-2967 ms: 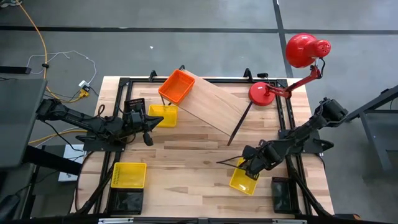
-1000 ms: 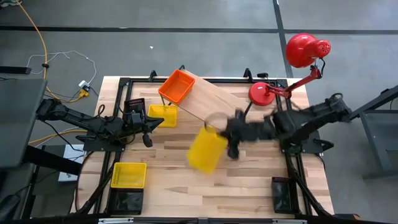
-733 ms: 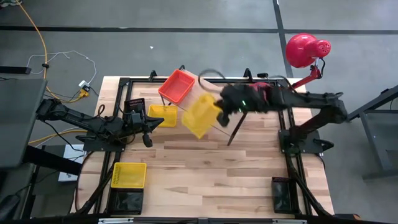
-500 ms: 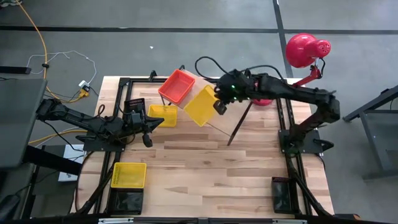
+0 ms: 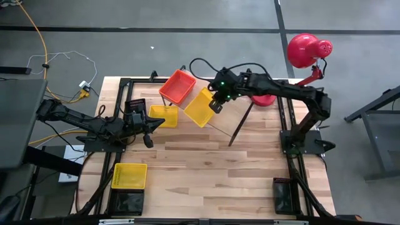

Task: Stack baskets on shelf by color
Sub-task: Put the bottom right yellow bin on the shelf

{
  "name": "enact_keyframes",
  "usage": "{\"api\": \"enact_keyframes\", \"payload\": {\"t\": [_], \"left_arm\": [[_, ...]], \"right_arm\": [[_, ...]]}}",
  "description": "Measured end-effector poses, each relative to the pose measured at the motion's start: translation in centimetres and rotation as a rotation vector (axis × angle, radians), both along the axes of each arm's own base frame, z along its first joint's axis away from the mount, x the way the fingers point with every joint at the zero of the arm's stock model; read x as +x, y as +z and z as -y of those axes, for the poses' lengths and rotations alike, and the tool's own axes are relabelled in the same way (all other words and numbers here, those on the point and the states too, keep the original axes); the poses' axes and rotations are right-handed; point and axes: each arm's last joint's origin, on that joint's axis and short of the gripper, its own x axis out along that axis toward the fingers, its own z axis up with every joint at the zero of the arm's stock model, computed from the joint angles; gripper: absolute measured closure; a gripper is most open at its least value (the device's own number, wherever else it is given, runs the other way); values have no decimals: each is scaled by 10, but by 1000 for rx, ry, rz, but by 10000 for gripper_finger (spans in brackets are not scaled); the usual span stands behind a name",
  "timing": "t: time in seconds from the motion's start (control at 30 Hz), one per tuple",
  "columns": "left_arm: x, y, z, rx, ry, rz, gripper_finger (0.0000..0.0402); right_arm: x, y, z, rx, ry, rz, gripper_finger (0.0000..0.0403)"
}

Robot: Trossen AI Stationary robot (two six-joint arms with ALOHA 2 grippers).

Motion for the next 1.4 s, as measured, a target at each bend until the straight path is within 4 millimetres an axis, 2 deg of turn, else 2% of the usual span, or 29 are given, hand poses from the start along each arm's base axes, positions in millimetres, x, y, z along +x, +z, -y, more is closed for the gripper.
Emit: {"api": "enact_keyframes", "payload": {"t": [0.37,0.67,0.8,0.93,1.07,1.17,1.3,1.4], "left_arm": [[0,0,0,-8,0,4,402],[0,0,0,-7,0,3,401],[0,0,0,-7,0,3,401],[0,0,0,-6,0,-2,401],[0,-1,0,-6,0,-6,402],[0,-2,0,-6,0,-13,402],[0,-2,0,-8,0,-11,402],[0,-2,0,-18,1,-8,401]], "right_arm": [[4,4,9,-47,-27,61,365],[9,9,13,-158,-52,106,285],[6,19,12,-206,-18,95,264],[0,26,-7,-161,115,64,263],[-8,27,-44,-114,297,-24,279],[-11,25,-74,-99,401,-84,312],[-6,9,-98,-99,472,-73,386],[-1,-9,-102,-116,466,-66,387]]}}
